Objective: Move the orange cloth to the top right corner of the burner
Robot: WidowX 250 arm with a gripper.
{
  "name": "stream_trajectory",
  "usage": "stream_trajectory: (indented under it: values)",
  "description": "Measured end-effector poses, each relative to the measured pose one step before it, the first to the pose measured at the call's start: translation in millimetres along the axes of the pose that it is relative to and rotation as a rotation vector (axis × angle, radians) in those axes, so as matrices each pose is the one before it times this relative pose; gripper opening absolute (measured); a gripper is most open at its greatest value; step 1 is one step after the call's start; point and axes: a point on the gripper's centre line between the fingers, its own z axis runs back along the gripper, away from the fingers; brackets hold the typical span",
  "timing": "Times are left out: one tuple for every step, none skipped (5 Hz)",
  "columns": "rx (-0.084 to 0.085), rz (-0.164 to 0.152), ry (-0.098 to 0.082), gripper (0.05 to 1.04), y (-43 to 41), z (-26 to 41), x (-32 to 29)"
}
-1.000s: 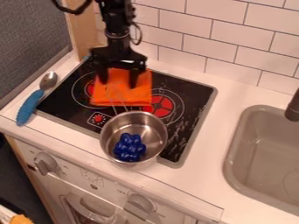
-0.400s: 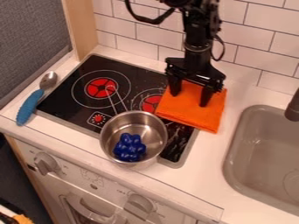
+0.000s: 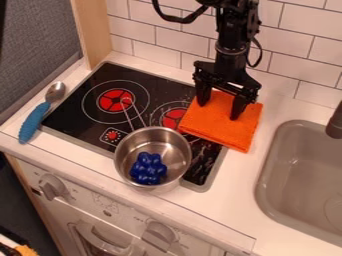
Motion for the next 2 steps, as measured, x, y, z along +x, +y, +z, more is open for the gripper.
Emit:
stream_trajectory:
  values:
    - [-0.0157,-0.0568,-0.0252,1.001,-1.65,27.45,4.48]
    - [-0.0076,-0.0317,-0.0007,1.001,-1.15,13.83,-1.98]
